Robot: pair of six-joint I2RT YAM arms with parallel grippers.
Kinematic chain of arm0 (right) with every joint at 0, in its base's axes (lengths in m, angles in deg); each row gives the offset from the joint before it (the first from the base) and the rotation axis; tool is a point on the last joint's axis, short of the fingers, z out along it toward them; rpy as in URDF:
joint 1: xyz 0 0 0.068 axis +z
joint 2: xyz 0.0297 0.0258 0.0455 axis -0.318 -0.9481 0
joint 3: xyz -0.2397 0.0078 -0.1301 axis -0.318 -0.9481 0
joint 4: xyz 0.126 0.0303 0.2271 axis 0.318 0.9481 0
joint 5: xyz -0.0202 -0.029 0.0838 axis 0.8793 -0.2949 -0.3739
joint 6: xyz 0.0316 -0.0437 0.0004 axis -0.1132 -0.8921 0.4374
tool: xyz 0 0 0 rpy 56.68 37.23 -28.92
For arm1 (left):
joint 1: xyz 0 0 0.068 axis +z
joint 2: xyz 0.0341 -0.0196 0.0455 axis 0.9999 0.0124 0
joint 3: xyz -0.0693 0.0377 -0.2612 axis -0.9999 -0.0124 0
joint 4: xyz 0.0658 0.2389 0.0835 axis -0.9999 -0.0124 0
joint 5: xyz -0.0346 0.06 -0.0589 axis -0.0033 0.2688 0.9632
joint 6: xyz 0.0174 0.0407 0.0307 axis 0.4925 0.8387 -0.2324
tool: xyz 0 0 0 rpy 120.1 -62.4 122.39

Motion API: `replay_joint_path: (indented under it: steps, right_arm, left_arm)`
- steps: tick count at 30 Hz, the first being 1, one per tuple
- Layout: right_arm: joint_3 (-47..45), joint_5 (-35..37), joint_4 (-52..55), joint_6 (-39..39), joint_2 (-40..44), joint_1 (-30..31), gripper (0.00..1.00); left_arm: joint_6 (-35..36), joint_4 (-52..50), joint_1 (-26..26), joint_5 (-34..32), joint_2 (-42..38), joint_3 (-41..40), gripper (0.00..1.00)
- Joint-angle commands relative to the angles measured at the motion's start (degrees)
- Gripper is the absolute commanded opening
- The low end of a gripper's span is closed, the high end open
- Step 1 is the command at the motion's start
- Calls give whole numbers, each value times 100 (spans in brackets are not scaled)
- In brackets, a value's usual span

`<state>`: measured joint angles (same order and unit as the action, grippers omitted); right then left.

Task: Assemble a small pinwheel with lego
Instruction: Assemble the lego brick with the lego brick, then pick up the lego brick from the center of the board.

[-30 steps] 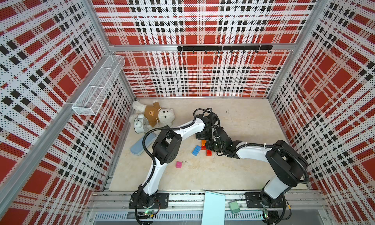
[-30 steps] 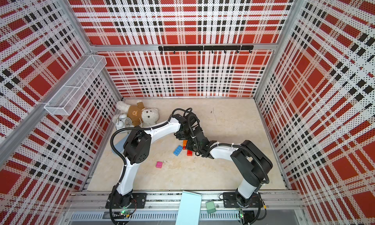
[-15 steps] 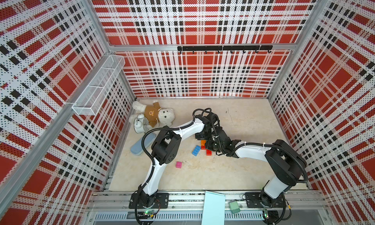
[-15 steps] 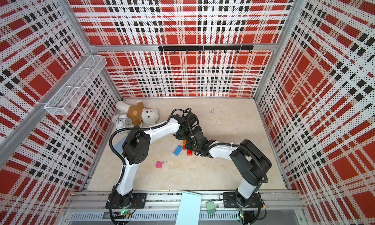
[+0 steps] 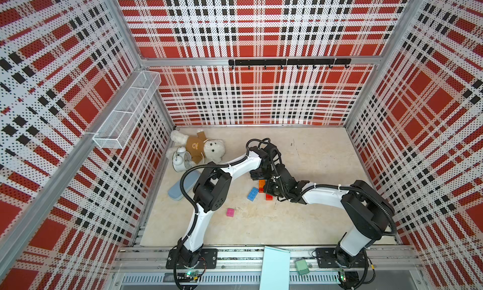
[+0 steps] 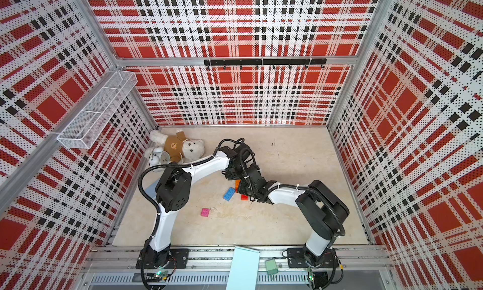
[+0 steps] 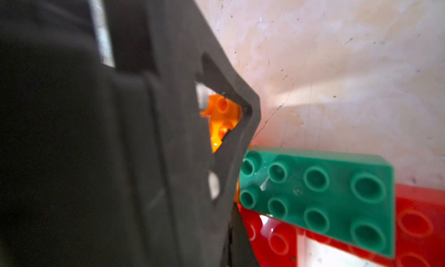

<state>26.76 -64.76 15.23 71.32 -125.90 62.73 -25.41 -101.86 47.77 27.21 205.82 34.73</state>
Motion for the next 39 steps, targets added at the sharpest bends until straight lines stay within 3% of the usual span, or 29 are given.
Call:
replay_joint_path:
  steps: [1,9,17,21,28,33,39]
  right_arm:
    - [0,84,570,-68,-115,28,5]
    - [75,-95,440,-212,195,26,7]
    - [187,-420,325,-424,594,26,13]
    - [204,-377,514,-554,903,9,20]
    - [-46,-464,995,-760,1374,-291,35]
    - [-165,-408,1511,-1199,1680,-784,55]
    - [-58,-932,1416,-1724,1399,-1464,78]
  left_arm:
    - [3,10,11,105,-267,-15,51]
    - [17,4,108,122,-364,-71,62]
    - [173,158,259,29,-945,-255,87]
    - [268,242,287,-338,-1551,-681,99]
    - [484,1028,493,-524,-3346,-2504,100]
    - [765,1211,441,-116,-4380,-3633,100]
    - [1554,1510,-231,148,-4621,-4477,87]
